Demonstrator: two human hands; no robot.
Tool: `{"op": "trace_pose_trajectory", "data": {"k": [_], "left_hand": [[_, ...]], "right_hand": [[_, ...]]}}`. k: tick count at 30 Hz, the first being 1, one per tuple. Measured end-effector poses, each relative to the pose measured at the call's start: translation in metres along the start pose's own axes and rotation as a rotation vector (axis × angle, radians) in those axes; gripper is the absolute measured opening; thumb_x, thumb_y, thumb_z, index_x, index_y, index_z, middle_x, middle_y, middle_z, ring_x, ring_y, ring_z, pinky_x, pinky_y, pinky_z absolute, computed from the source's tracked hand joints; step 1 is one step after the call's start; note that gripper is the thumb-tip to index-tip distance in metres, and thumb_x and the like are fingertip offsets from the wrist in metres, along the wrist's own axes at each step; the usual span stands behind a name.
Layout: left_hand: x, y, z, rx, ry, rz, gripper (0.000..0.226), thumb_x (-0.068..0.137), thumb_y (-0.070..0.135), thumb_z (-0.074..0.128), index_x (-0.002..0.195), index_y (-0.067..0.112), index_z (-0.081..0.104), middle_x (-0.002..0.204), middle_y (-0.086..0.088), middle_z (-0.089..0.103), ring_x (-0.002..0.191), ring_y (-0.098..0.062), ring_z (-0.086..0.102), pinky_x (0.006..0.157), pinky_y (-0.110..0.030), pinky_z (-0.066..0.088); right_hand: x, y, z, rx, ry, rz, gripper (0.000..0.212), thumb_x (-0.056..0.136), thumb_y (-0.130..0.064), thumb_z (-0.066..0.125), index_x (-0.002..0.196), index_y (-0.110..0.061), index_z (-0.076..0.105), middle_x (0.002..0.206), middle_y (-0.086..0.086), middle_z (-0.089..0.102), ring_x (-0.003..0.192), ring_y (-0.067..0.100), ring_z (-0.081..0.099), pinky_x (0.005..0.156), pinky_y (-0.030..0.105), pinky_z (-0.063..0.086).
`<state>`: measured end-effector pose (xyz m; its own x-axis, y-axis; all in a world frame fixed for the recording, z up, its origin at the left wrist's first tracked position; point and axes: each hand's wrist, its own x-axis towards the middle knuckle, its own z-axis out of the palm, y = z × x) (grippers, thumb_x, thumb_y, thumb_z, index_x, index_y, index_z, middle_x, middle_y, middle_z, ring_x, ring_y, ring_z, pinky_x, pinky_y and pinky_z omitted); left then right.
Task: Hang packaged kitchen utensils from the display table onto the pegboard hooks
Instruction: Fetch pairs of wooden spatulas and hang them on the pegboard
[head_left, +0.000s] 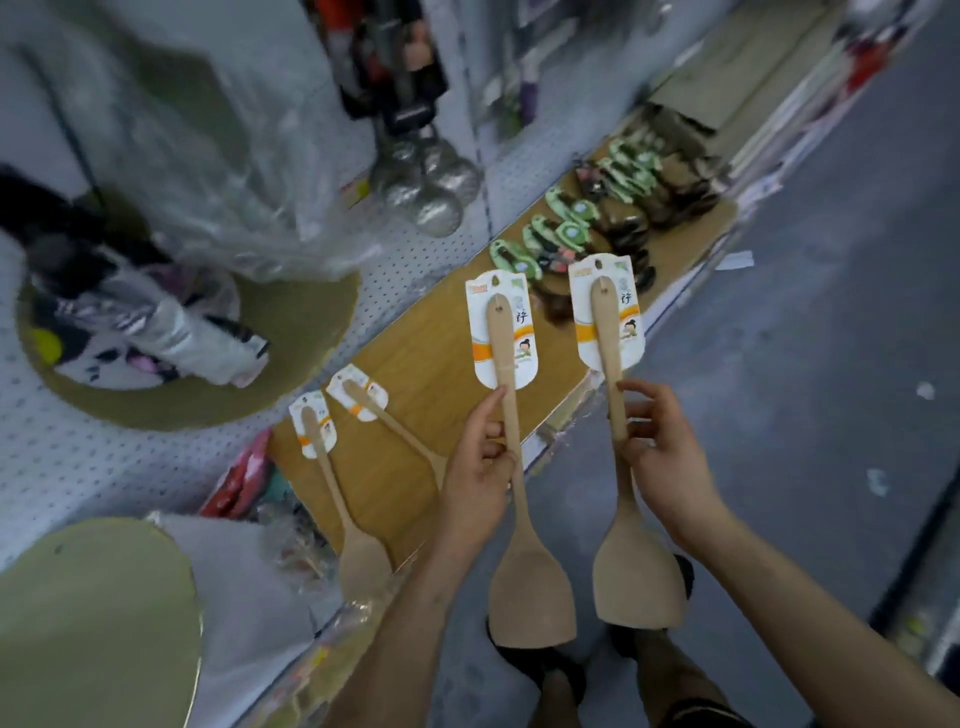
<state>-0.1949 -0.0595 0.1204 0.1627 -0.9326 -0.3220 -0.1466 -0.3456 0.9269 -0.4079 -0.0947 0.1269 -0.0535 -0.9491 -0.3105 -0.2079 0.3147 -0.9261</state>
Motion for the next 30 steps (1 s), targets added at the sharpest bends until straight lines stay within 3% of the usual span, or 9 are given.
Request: {"op": "trace_pose_trajectory", "data": {"k": [5, 9, 11, 17, 21, 26, 30], "left_hand": [[0.008, 0.058, 0.085, 0.055, -0.200, 0.039, 0.077, 0.101, -0.010, 0.056, 0.145, 0.053, 0.049, 0.118, -0.013, 0.063, 0.104, -0.027, 0.061, 0.090, -0.037, 0.054], [0.012, 0.094, 0.152, 0.024, -0.255, 0.076, 0.073, 0.098, -0.012, 0.056, 0.144, 0.045, 0.057, 0.106, 0.001, 0.064, 0.091, -0.013, 0.060, 0.079, -0.020, 0.051], [0.013, 0.114, 0.182, 0.004, -0.266, 0.092, 0.068, 0.100, -0.011, 0.057, 0.148, 0.038, 0.058, 0.107, 0.001, 0.067, 0.094, -0.014, 0.062, 0.080, -0.019, 0.051], [0.019, 0.164, 0.274, -0.027, -0.313, 0.131, 0.068, 0.099, -0.017, 0.052, 0.145, 0.033, 0.057, 0.108, -0.010, 0.066, 0.093, -0.016, 0.062, 0.078, -0.017, 0.051], [0.031, 0.179, 0.324, 0.013, -0.384, 0.143, 0.067, 0.099, -0.013, 0.054, 0.149, 0.031, 0.058, 0.106, -0.003, 0.068, 0.089, -0.007, 0.062, 0.075, -0.015, 0.050], [0.067, 0.199, 0.368, 0.054, -0.459, 0.160, 0.060, 0.091, 0.020, 0.066, 0.147, 0.041, 0.059, 0.102, 0.013, 0.070, 0.088, 0.001, 0.064, 0.074, -0.014, 0.051], [0.116, 0.222, 0.404, 0.103, -0.504, 0.194, 0.061, 0.100, -0.001, 0.065, 0.150, 0.034, 0.057, 0.108, 0.004, 0.070, 0.092, -0.001, 0.065, 0.081, -0.015, 0.052]], "right_hand": [[-0.010, -0.018, -0.088, 0.082, 0.114, -0.005, 0.053, 0.093, -0.010, 0.064, 0.134, -0.042, 0.056, 0.109, -0.012, 0.069, 0.101, 0.013, 0.066, 0.083, 0.030, 0.057], [-0.012, -0.021, -0.157, 0.080, 0.177, -0.033, 0.060, 0.096, -0.002, 0.063, 0.134, -0.048, 0.055, 0.107, -0.023, 0.068, 0.096, 0.004, 0.065, 0.076, 0.016, 0.054], [-0.010, -0.026, -0.192, 0.099, 0.201, -0.041, 0.063, 0.097, 0.000, 0.064, 0.134, -0.050, 0.055, 0.108, -0.024, 0.067, 0.095, 0.003, 0.064, 0.076, 0.014, 0.054], [-0.001, -0.037, -0.277, 0.178, 0.288, -0.074, 0.053, 0.101, -0.008, 0.067, 0.134, -0.048, 0.056, 0.108, -0.020, 0.068, 0.096, 0.005, 0.064, 0.079, 0.018, 0.055], [0.010, -0.036, -0.317, 0.214, 0.382, -0.053, 0.046, 0.102, -0.016, 0.069, 0.134, -0.046, 0.057, 0.107, -0.018, 0.068, 0.096, 0.007, 0.065, 0.080, 0.025, 0.059], [0.045, -0.034, -0.354, 0.217, 0.467, -0.006, 0.051, 0.103, -0.010, 0.066, 0.134, -0.049, 0.055, 0.113, -0.012, 0.067, 0.097, 0.009, 0.064, 0.086, 0.035, 0.060], [0.089, -0.040, -0.380, 0.224, 0.506, 0.021, 0.052, 0.102, -0.007, 0.064, 0.135, -0.047, 0.055, 0.115, -0.003, 0.066, 0.099, 0.014, 0.064, 0.088, 0.040, 0.059]]}}
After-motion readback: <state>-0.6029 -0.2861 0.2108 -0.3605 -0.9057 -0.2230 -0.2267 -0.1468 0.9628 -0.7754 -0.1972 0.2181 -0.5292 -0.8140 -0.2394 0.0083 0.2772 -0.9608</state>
